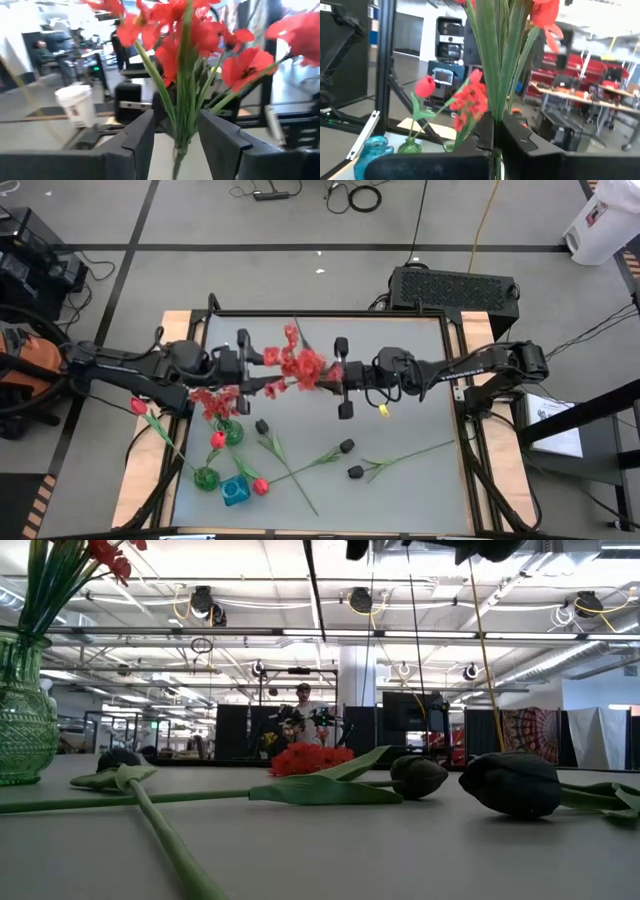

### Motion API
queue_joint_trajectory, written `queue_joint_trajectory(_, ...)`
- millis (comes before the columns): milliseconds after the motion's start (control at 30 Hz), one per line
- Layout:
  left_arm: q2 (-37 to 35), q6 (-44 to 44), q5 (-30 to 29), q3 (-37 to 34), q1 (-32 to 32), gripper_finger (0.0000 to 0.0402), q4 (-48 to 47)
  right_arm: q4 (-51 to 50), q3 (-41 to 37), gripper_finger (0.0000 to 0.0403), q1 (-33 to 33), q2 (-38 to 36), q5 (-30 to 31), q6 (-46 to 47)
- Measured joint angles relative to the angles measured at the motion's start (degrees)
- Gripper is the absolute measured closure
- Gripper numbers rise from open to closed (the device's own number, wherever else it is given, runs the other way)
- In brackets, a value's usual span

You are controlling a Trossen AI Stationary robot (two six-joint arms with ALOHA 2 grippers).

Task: Sort flowers into vase by color
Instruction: Put the right orange flowers into the top green vase

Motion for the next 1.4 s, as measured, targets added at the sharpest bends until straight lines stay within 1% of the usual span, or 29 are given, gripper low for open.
queue_joint_trajectory(167, 2.8, -2.3, 5.0, 0.0, 0.0, 0.0244, 4.0, 3.8, 0.0, 0.0394, 0.8, 0.0, 0.1, -0.9)
queue_joint_trajectory(333, 6.0, -2.3, 6.4, 0.0, 0.0, 0.0244, 7.2, 6.7, 0.0, 0.0394, 1.2, 0.0, 0.1, -1.1)
queue_joint_trajectory(533, 9.1, -2.3, 6.6, 0.0, 0.0, 0.0244, 11.4, 7.2, 0.0, 0.0394, 1.4, 0.0, 0.1, -0.8)
queue_joint_trajectory(733, 10.9, -2.1, 6.8, 0.0, 0.0, 0.0244, 14.9, 7.4, 0.0, 0.0394, 2.6, 0.0, 0.3, -0.9)
queue_joint_trajectory(1133, 11.2, -1.7, 6.3, 0.0, 0.0, 0.0244, 15.8, 6.9, 0.0, 0.0394, 5.0, 0.0, 0.2, -0.9)
queue_joint_trajectory(1400, 11.4, -2.1, 6.5, 0.0, 0.0, 0.0244, 17.8, 6.9, 0.0, 0.0394, 4.9, 0.0, 0.7, 0.0)
